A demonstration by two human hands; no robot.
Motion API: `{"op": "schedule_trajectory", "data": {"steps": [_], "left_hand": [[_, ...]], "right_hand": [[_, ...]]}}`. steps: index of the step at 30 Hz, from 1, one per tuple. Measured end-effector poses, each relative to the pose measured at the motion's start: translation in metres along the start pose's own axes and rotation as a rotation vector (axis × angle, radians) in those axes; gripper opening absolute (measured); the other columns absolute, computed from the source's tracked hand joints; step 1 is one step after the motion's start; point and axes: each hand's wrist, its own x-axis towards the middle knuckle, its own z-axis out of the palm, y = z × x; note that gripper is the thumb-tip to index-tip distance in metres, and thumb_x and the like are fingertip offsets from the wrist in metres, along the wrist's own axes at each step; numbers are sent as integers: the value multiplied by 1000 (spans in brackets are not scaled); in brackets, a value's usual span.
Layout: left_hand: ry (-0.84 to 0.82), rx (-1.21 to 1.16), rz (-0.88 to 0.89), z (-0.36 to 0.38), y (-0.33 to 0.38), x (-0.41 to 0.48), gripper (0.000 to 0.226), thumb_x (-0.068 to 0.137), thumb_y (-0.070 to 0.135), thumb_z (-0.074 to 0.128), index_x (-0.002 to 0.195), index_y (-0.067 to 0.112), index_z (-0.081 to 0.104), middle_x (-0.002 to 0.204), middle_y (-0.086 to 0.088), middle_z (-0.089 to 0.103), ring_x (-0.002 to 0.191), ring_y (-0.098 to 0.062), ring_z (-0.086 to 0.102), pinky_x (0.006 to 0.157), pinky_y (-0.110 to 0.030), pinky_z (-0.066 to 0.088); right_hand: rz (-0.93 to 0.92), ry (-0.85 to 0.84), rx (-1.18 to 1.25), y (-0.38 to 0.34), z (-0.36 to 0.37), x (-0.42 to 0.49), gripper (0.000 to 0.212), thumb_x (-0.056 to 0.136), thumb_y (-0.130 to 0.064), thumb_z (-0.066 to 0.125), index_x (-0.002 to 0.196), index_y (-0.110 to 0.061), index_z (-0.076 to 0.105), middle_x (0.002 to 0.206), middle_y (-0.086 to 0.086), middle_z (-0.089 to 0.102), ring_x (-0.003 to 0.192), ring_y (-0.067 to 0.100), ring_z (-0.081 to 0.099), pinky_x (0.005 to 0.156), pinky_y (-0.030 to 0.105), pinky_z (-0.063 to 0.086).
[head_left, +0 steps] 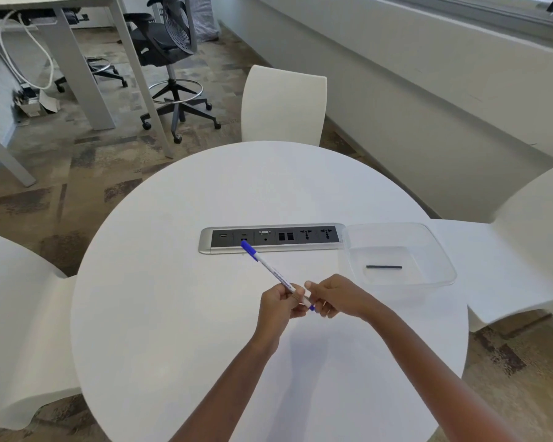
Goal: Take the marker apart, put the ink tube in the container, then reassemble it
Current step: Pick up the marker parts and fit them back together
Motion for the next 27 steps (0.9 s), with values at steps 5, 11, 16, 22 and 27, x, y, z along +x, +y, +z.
{"op": "schedule_trajectory", "data": {"steps": [5,11,16,22,27], "left_hand": [[-153,130,-94,-1,-5,1,17,92,9,51,77,12,58,68,-4,62,52,-7,59,53,-14,50],[-239,241,-158,-10,-7,8,17,91,9,51,77,13,60,72,-3,63,58,-7,60,56,-14,50],[-96,495,-94,-20,-14,19,20,91,21,52,96,6,64,92,-10,68,78,-19,64,72,-28,52],[136,1381,214,-43,-42,35,45,96,36,37,136,17,36,143,-6,41,131,-22,37,101,-29,36],[121,1557,179,-60,-62,53,58,98,41,24,147,15,6,158,-11,5,145,-26,3,116,-36,12]], "right_hand": [[-137,254,-58,-4,16,18,28,90,-23,53,81,-2,69,71,6,62,62,14,52,56,18,39],[-136,306,4,-3,33,31,19,87,-19,57,88,-5,69,64,-3,60,52,3,50,50,12,37],[-118,427,76,1,38,41,18,87,-15,56,90,0,67,80,10,66,66,15,56,68,26,51],[-3,506,-38,15,50,58,20,89,-17,53,95,2,59,95,18,68,80,26,60,71,29,44],[58,518,-135,24,57,71,20,88,-14,53,96,4,56,97,21,66,87,33,60,76,36,47]]}}
